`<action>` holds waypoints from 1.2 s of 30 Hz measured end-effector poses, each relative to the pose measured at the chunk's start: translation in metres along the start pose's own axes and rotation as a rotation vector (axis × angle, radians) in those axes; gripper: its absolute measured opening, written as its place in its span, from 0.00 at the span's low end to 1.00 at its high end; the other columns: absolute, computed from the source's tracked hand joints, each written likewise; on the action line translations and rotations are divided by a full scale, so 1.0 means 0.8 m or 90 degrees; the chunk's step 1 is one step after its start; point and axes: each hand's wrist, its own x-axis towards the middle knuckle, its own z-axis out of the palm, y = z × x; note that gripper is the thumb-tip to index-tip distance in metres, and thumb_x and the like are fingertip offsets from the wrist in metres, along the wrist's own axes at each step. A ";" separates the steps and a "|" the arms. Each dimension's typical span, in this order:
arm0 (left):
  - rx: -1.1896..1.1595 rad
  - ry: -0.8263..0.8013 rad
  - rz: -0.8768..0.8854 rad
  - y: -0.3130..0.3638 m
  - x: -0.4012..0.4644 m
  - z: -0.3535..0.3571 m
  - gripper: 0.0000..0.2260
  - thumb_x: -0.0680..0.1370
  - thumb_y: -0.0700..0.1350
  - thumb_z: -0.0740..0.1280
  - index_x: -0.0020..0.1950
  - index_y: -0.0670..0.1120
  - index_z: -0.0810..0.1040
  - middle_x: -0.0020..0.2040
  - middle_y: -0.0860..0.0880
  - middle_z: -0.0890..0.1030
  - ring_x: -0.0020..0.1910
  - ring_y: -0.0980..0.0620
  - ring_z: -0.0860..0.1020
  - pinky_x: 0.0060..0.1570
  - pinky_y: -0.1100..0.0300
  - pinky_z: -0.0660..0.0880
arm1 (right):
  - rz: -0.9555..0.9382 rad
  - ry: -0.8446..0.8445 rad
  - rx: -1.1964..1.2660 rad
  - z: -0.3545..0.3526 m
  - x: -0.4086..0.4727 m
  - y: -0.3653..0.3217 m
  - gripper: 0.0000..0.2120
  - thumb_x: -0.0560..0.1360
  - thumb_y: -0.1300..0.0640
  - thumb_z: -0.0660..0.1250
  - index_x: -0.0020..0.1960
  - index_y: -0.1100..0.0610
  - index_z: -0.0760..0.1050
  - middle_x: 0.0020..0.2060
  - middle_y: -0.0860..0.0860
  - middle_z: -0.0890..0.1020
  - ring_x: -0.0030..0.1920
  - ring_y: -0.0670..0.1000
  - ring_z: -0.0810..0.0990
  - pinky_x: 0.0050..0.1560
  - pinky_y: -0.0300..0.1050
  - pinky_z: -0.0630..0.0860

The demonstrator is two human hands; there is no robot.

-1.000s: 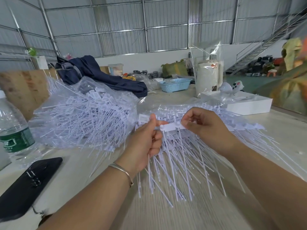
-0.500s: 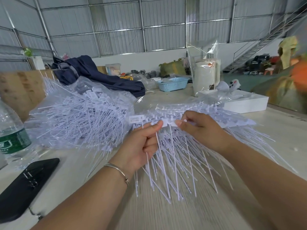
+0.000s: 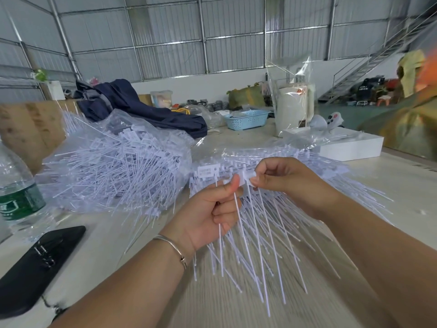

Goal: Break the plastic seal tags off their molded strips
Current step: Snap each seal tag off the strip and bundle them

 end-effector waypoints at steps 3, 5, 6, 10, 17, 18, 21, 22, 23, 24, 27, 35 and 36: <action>0.025 -0.049 -0.068 -0.002 0.000 0.001 0.16 0.62 0.48 0.82 0.37 0.48 0.76 0.27 0.55 0.62 0.22 0.59 0.53 0.19 0.69 0.51 | 0.004 -0.019 0.016 0.005 -0.001 0.001 0.14 0.64 0.51 0.72 0.41 0.62 0.78 0.38 0.57 0.79 0.42 0.51 0.77 0.46 0.35 0.74; 0.018 -0.075 -0.099 -0.003 0.000 0.001 0.14 0.62 0.49 0.82 0.37 0.48 0.79 0.27 0.54 0.63 0.23 0.59 0.54 0.18 0.70 0.53 | 0.008 -0.032 0.021 0.009 -0.002 0.001 0.15 0.65 0.51 0.72 0.43 0.63 0.78 0.39 0.55 0.81 0.42 0.48 0.79 0.45 0.33 0.74; 0.007 -0.083 -0.108 -0.002 0.000 0.000 0.14 0.63 0.49 0.82 0.38 0.47 0.80 0.27 0.54 0.63 0.23 0.59 0.54 0.18 0.70 0.54 | 0.009 -0.037 0.026 0.011 -0.002 0.000 0.15 0.65 0.51 0.72 0.43 0.63 0.78 0.38 0.53 0.82 0.41 0.46 0.79 0.45 0.33 0.74; -0.002 -0.073 -0.086 0.002 0.001 -0.001 0.15 0.65 0.49 0.80 0.41 0.47 0.77 0.28 0.54 0.63 0.22 0.59 0.55 0.17 0.70 0.55 | 0.002 -0.016 0.033 0.012 -0.001 -0.002 0.11 0.65 0.50 0.72 0.38 0.58 0.79 0.34 0.49 0.81 0.38 0.46 0.79 0.44 0.33 0.75; 0.040 0.092 0.014 0.001 0.009 0.000 0.12 0.71 0.49 0.71 0.34 0.47 0.71 0.29 0.53 0.66 0.22 0.59 0.60 0.22 0.66 0.49 | -0.007 0.116 -0.023 0.007 0.002 0.003 0.17 0.61 0.45 0.76 0.34 0.58 0.77 0.31 0.57 0.72 0.32 0.49 0.69 0.36 0.37 0.68; 0.030 0.108 0.018 0.002 0.009 0.000 0.12 0.72 0.49 0.69 0.35 0.47 0.69 0.29 0.53 0.67 0.21 0.59 0.61 0.21 0.67 0.50 | -0.008 0.109 -0.023 0.007 0.002 0.003 0.17 0.61 0.46 0.77 0.35 0.58 0.77 0.31 0.57 0.71 0.32 0.50 0.68 0.35 0.37 0.67; -0.012 0.189 0.035 0.002 0.012 -0.003 0.13 0.77 0.49 0.66 0.35 0.47 0.68 0.26 0.52 0.68 0.20 0.58 0.63 0.18 0.68 0.55 | -0.004 0.078 -0.029 0.009 0.002 0.004 0.13 0.64 0.53 0.77 0.38 0.61 0.78 0.33 0.59 0.72 0.33 0.53 0.68 0.35 0.36 0.67; -0.023 0.214 0.039 0.002 0.013 -0.003 0.13 0.78 0.50 0.64 0.36 0.46 0.68 0.25 0.52 0.68 0.20 0.58 0.63 0.19 0.69 0.55 | -0.003 0.073 -0.030 0.007 0.002 0.004 0.11 0.66 0.57 0.78 0.40 0.61 0.78 0.33 0.58 0.73 0.33 0.52 0.70 0.36 0.37 0.68; -0.027 0.228 0.041 0.001 0.014 -0.004 0.13 0.80 0.51 0.63 0.37 0.47 0.68 0.25 0.52 0.67 0.20 0.58 0.62 0.19 0.69 0.56 | -0.003 0.076 -0.032 0.006 0.002 0.004 0.09 0.66 0.60 0.77 0.40 0.60 0.78 0.33 0.57 0.74 0.34 0.52 0.71 0.37 0.38 0.69; -0.026 0.234 0.042 0.001 0.015 -0.005 0.14 0.80 0.51 0.62 0.38 0.47 0.68 0.25 0.53 0.65 0.20 0.58 0.62 0.19 0.69 0.56 | -0.002 0.081 -0.030 0.005 0.002 0.004 0.07 0.66 0.60 0.75 0.41 0.60 0.79 0.33 0.56 0.75 0.34 0.50 0.72 0.38 0.37 0.70; -0.027 0.240 0.041 0.002 0.015 -0.006 0.14 0.81 0.52 0.60 0.38 0.48 0.66 0.25 0.53 0.61 0.21 0.58 0.62 0.18 0.69 0.60 | -0.003 0.099 -0.030 -0.001 0.001 0.004 0.06 0.65 0.62 0.68 0.42 0.60 0.80 0.34 0.55 0.76 0.35 0.46 0.74 0.38 0.35 0.72; 0.056 0.214 0.050 0.003 0.009 -0.008 0.20 0.78 0.59 0.60 0.32 0.49 0.67 0.25 0.54 0.61 0.20 0.59 0.58 0.16 0.68 0.56 | -0.022 0.150 0.007 -0.013 0.003 0.004 0.11 0.71 0.75 0.66 0.44 0.61 0.79 0.33 0.51 0.78 0.33 0.44 0.77 0.35 0.30 0.72; 0.067 0.218 0.055 0.003 0.009 -0.009 0.21 0.77 0.60 0.61 0.30 0.49 0.67 0.26 0.54 0.61 0.21 0.59 0.57 0.16 0.68 0.55 | -0.025 0.150 0.005 -0.014 0.003 0.004 0.11 0.71 0.75 0.66 0.45 0.61 0.79 0.34 0.51 0.79 0.35 0.44 0.77 0.36 0.30 0.72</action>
